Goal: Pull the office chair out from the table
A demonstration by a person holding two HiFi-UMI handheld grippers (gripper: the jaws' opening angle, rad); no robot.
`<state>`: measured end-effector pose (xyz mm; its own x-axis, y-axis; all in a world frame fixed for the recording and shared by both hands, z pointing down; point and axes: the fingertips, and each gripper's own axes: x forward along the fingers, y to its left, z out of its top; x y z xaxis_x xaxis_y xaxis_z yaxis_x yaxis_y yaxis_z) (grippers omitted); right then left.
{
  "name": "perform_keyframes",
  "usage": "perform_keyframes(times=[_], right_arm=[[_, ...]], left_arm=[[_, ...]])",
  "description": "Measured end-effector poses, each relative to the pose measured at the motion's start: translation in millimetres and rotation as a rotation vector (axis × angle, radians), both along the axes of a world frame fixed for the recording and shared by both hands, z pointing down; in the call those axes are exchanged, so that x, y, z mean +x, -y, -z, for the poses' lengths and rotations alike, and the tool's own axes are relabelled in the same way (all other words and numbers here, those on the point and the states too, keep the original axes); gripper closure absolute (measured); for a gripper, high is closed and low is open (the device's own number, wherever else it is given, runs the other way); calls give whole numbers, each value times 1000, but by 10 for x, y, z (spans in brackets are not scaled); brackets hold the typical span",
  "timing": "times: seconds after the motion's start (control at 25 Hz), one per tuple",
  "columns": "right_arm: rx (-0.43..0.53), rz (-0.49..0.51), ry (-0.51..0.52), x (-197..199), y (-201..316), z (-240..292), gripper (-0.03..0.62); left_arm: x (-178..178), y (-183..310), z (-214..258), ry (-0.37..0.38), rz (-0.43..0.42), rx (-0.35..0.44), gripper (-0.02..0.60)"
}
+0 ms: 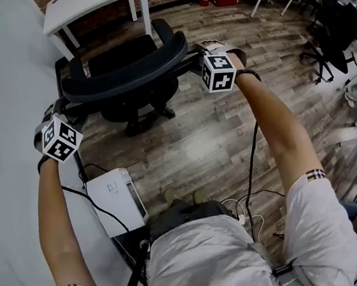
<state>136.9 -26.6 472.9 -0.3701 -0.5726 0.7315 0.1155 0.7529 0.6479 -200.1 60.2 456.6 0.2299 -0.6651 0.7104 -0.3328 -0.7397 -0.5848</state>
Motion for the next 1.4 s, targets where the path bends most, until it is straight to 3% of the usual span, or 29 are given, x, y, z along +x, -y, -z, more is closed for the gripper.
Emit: perform_keyframes(times=[0.2, 0.36, 0.48, 0.64, 0.76, 0.88, 1.08, 1.2, 1.4], right_arm=[[4, 11, 33, 230, -169, 218, 402], [17, 4, 85, 426, -310, 444, 402], [1, -30, 235, 485, -441, 710, 404], [-53, -61, 554, 428, -695, 1146, 422], [-85, -47, 750, 325, -909, 1397, 447], [-111, -23, 898, 156, -1141, 1618, 501], [-156, -10, 1086, -141, -1444, 1891, 582], [-198, -9, 1197, -316, -1622, 2007, 591], [-236, 29, 1282, -567, -1968, 2163, 591]], left_arm=[[1, -201, 218, -38, 54, 2, 306], [134, -374, 511, -163, 145, 53, 305], [322, -534, 778, -358, 225, 110, 305], [737, -797, 1217, -689, 282, 208, 309], [1022, -996, 1590, -910, 271, 310, 332], [1333, -1171, 1917, -1075, 214, 386, 379], [1846, -1304, 2137, -1177, 139, 391, 425], [2021, -1333, 2113, -1207, 115, 368, 461], [2148, -1446, 2120, -1245, 105, 347, 537]])
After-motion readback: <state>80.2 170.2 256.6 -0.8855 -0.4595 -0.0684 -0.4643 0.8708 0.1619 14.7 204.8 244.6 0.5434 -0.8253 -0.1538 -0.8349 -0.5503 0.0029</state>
